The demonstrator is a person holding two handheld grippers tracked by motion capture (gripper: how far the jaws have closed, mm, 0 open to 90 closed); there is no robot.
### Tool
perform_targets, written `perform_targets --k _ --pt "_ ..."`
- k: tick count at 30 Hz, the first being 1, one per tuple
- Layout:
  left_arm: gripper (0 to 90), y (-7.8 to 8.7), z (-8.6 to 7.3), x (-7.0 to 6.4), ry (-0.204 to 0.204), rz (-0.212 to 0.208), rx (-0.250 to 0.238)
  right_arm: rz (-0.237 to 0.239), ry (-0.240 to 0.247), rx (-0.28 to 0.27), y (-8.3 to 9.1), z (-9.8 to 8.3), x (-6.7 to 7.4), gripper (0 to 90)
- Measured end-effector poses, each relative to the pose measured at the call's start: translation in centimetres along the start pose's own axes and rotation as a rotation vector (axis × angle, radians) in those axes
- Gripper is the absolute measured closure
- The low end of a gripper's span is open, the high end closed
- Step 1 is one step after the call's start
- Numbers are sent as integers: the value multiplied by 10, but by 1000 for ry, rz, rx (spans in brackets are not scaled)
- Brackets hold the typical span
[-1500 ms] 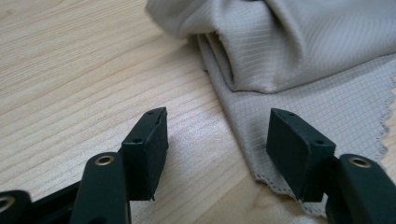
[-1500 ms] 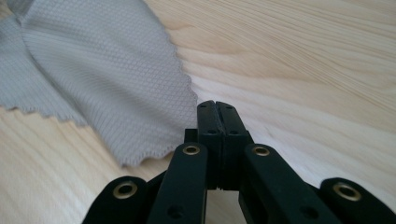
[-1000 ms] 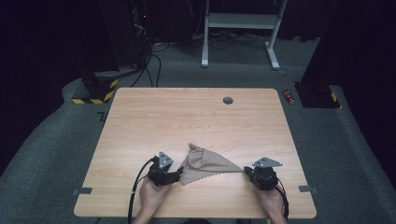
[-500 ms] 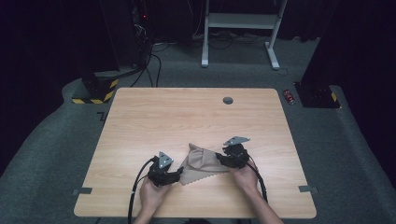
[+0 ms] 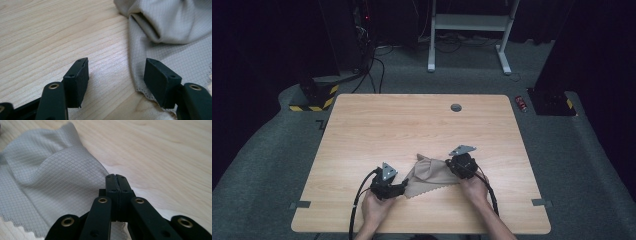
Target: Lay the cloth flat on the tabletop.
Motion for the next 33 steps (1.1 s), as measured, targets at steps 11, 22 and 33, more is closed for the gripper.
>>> perform_targets --k 11,22,33 --pt "370 0 0 0 -2 2 0 -52 -69 60 19 -39 -25 835" --pt "370 0 0 0 -2 3 1 61 -96 -67 16 6 -6 590" --pt "370 0 0 0 -2 3 1 85 13 43 -14 8 11 898"
Point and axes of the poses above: each handheld gripper's, and its own axes: y roughly backward along the jaws, z roughly out of its top, x roughly to its left, the point moved 5 cm from there along -y, roughly forward along the jaws, and after that the axes turned 4 degrees about -x, right-handed, at the moved point
